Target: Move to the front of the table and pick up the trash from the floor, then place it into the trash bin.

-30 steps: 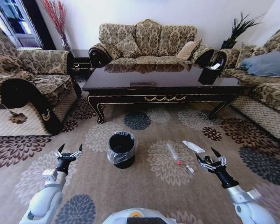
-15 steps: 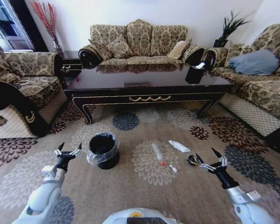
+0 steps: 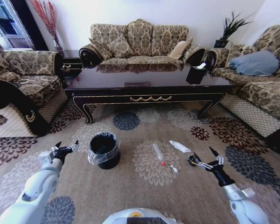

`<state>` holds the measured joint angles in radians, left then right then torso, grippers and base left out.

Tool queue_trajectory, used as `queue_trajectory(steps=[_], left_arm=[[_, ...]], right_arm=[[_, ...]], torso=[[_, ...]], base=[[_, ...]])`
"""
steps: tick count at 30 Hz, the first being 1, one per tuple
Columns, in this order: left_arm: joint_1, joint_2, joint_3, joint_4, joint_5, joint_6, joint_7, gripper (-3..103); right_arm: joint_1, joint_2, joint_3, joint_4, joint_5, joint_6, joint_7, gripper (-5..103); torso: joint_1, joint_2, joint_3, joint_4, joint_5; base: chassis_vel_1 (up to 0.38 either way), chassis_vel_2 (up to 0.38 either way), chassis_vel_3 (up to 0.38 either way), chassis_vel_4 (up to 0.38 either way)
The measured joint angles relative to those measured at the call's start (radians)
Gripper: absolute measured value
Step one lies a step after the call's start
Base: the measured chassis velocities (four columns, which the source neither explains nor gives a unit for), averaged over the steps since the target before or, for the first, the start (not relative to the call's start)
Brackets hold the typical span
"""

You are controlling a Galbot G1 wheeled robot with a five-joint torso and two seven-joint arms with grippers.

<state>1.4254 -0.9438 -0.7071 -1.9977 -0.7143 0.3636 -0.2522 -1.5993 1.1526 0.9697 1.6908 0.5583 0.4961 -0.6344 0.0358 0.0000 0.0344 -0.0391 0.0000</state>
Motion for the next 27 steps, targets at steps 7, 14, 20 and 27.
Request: queue_trajectory(steps=[7, 14, 20, 27], left_arm=[[-0.146, 0.011, 0.187, 0.088, -0.044, 0.017, -0.025, 100], [-0.172, 0.007, 0.221, 0.13, -0.114, 0.068, -0.065, 98], [-0.244, 0.0, 0.277, 0.204, -0.144, 0.081, -0.07, 97], [-0.367, -0.019, 0.392, 0.292, -0.217, 0.144, -0.102, 78]], right_arm=[[-0.013, -0.003, 0.013, 0.002, 0.008, 0.001, 0.005, 100], [-0.001, -0.011, 0.024, -0.018, 0.013, 0.001, 0.019, 100], [-0.001, -0.008, 0.013, -0.018, 0.006, 0.0, 0.023, 100], [0.005, -0.016, 0.007, 0.008, -0.009, -0.015, 0.048, 100]], torso=[[0.0, 0.0, 0.0, -0.0008, 0.0], [0.0, 0.0, 0.0, 0.0003, 0.0001], [0.0, 0.0, 0.0, -0.0002, 0.0001], [0.0, 0.0, 0.0, 0.0001, 0.0004]], base=[[0.0, 0.0, 0.0, 0.0], [0.0, 0.0, 0.0, 0.0], [0.0, 0.0, 0.0, 0.0], [0.0, 0.0, 0.0, 0.0]])
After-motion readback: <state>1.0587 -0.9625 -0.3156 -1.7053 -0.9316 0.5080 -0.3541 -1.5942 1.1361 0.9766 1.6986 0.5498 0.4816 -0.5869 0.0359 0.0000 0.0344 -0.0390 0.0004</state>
